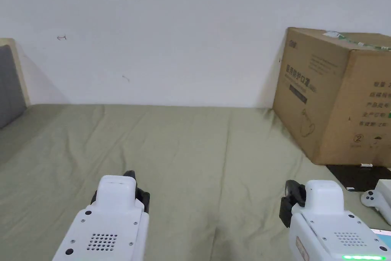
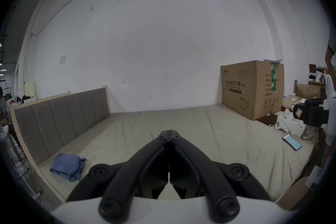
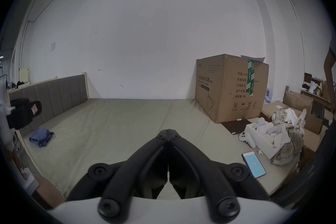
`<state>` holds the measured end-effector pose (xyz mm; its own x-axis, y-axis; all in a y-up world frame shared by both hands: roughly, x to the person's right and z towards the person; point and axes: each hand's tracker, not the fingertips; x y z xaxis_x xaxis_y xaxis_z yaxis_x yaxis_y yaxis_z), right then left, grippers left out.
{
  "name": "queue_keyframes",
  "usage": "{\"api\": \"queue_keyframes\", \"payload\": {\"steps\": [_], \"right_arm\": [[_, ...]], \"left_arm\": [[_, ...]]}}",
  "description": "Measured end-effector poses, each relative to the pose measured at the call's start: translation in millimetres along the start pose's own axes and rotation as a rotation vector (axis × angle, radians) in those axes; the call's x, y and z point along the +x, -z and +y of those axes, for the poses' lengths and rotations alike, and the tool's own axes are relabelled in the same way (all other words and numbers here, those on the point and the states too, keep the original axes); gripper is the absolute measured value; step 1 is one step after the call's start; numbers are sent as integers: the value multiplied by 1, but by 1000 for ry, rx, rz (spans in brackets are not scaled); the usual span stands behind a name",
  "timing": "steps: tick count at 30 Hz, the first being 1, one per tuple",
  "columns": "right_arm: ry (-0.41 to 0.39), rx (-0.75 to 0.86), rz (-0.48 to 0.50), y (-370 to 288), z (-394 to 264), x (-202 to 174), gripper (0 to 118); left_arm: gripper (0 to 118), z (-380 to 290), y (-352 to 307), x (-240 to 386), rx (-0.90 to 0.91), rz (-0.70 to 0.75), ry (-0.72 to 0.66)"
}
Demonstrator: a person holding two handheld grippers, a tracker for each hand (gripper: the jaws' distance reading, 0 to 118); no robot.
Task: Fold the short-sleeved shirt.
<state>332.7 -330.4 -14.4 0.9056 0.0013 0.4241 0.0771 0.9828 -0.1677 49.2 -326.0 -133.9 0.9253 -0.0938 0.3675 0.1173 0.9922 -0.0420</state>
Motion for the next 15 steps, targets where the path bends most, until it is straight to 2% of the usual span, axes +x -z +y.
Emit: {"api": "queue_keyframes", "payload": {"steps": [4,7,8,9,10,11,13,14,15], "right_arm": [[10,6,17,-4,-1,-1,0],[-15,7,31,-5,-1,-9,0],[-28,8,38,-6,-1,-13,0],[-35,11,38,-7,-1,-15,0],[-40,18,33,-8,-1,-17,6],[-42,23,31,-10,-1,-18,18],[-38,23,36,-10,-1,-18,74],[-32,20,29,-8,-1,-18,103],[-24,16,20,-7,-1,-18,118]], "left_arm": [[0,-1,2,5,-26,-9,26],[2,-2,-2,7,-22,-15,43],[7,-2,-2,7,-21,-17,45],[19,-2,-3,6,-20,-18,43],[33,-3,-3,5,-19,-15,36],[49,-3,-2,2,-20,-14,27],[102,-3,2,-2,-36,-9,7],[117,-1,2,-3,-43,-6,-1],[118,-1,1,-5,-45,4,-3]]}}
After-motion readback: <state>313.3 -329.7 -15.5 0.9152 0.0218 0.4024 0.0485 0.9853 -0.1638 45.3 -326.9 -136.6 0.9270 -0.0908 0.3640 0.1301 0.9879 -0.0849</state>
